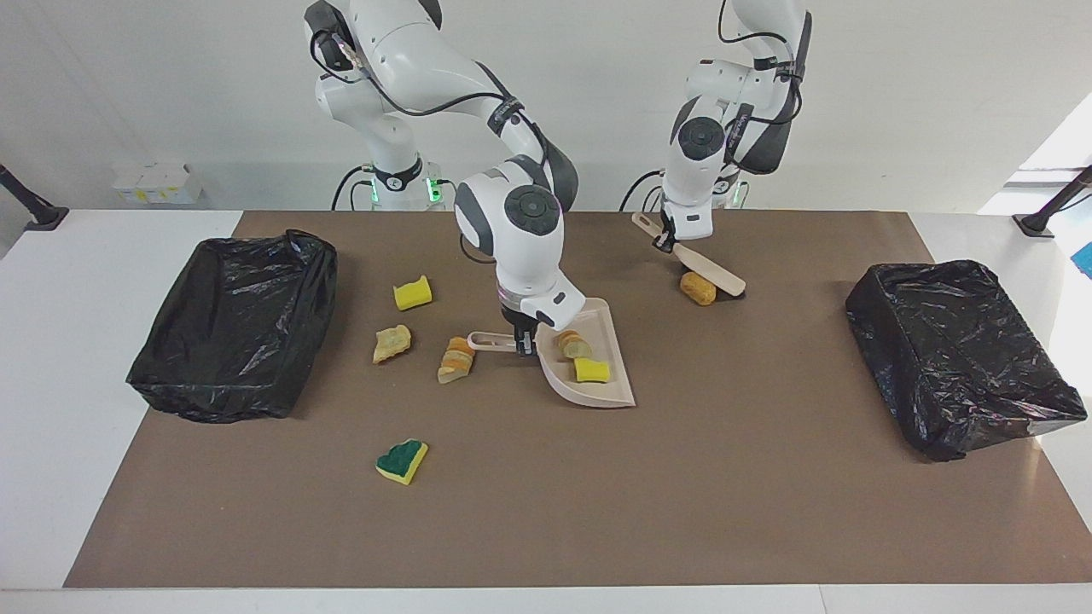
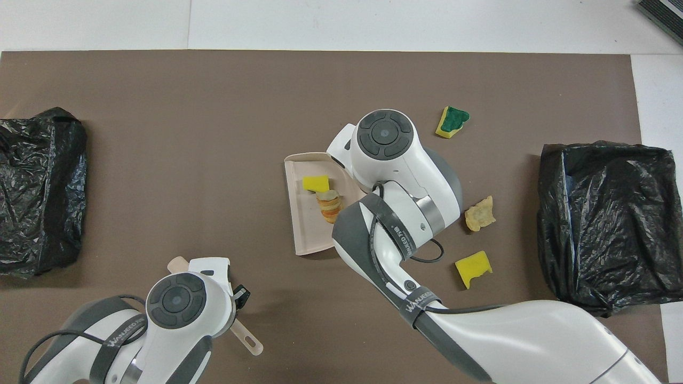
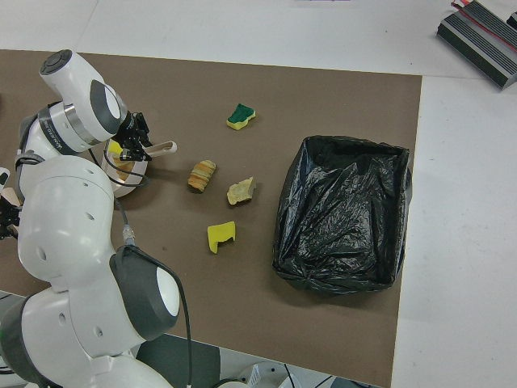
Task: Sweep and dump trash in bin
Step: 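Sweep the crusts and sponge into the dustpan with the left gripper's brush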
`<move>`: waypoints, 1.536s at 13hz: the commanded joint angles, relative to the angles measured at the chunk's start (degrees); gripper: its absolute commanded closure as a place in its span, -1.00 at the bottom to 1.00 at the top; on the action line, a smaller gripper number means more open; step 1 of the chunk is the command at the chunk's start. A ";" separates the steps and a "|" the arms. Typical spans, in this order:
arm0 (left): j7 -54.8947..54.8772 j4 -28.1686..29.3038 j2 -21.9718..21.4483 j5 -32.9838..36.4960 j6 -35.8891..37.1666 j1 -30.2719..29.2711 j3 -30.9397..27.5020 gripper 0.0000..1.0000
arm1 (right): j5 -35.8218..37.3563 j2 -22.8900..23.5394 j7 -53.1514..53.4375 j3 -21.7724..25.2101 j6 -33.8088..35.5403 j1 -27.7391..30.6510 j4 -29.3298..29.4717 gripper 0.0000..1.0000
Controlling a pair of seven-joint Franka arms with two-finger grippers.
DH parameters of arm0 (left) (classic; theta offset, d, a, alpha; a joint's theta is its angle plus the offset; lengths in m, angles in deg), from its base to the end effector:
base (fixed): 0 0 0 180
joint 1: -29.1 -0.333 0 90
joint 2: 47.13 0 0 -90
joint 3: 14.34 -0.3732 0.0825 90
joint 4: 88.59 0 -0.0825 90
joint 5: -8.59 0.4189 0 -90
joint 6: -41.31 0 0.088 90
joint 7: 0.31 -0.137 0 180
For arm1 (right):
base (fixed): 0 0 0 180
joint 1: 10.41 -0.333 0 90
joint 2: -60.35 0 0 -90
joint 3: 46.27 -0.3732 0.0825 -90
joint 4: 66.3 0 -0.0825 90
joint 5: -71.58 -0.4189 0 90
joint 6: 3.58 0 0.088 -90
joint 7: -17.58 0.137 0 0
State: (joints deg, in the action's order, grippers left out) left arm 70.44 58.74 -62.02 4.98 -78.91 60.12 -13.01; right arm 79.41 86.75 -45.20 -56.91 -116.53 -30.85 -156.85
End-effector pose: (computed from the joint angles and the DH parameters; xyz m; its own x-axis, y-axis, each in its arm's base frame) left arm 0.3404 -0.2208 0.3406 0.7477 0.6551 -0.1082 0.6319 -0.7521 -0.1871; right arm 0.6394 0.3504 0.3761 -0.1089 0.9920 -0.0638 0.9936 0.1067 -0.0364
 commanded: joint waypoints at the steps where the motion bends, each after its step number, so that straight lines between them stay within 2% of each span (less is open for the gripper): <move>1: -13.14 -1.95 3.10 -4.12 -5.88 -0.51 -0.54 1.00 | -1.23 -2.41 1.69 -0.43 -1.66 1.01 -3.05 1.00; 5: -24.84 -8.70 8.90 -9.04 -11.09 -0.69 -0.54 1.00 | -1.32 -0.75 6.61 -0.43 -3.77 0.39 -3.22 1.00; 7: -31.52 -11.70 13.55 -9.40 -13.80 0.18 -0.28 1.00 | -1.23 -0.48 6.45 -0.52 -3.86 0.65 -3.22 1.00; 10: -44.43 -14.42 15.75 -13.95 -17.42 2.10 0.25 1.00 | -1.32 -0.56 6.44 -0.52 -3.60 0.66 -3.40 1.00; 13: -44.56 -20.83 18.92 -18.53 -17.60 4.49 0.25 1.00 | -2.02 -0.65 6.71 -0.52 -3.07 0.74 -3.40 1.00; 18: -44.65 -21.12 17.71 -18.11 -14.54 3.79 -0.45 1.00 | -4.47 -1.79 6.45 -0.52 -2.10 2.75 -3.40 1.00; 20: -44.39 -21.20 16.30 -14.88 -11.28 2.13 -0.80 1.00 | -6.24 -3.11 4.87 -0.52 -1.49 4.69 -3.40 1.00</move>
State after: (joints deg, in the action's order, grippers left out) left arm 26.58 38.33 -44.07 -11.90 -93.82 63.81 -13.49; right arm 75.35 86.03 -39.22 -56.77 -118.90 -28.57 -159.33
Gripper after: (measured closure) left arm 0.744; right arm 0.674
